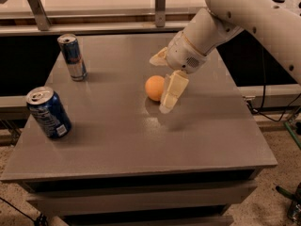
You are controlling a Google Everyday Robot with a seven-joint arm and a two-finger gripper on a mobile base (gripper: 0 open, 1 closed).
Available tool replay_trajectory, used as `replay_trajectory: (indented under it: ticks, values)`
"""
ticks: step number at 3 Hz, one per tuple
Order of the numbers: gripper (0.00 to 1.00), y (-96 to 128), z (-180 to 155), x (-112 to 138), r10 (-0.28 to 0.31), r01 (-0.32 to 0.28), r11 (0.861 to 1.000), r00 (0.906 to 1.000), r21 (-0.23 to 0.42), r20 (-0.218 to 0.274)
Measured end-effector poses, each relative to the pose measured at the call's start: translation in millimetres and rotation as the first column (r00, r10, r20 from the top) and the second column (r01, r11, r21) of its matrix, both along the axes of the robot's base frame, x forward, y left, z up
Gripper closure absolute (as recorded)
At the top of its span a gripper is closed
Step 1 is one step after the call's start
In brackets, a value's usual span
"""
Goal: Move orange near pepsi can
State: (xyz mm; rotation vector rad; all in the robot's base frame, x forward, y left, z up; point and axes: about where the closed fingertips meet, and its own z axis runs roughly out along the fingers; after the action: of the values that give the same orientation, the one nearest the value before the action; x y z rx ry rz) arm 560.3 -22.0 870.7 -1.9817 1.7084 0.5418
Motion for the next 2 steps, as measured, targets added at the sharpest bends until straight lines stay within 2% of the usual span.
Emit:
replay_trajectory:
  ticks: [1, 2]
  values:
    - [0.17, 5.1, -12.8, -0.5, 0.012, -0.012, 1.000, 0.9998, 0.000, -0.014]
    - [0.41, 9.1, -17.3, -3.8, 0.035, -0.035, 0.999, 0.9994, 0.005, -0.003]
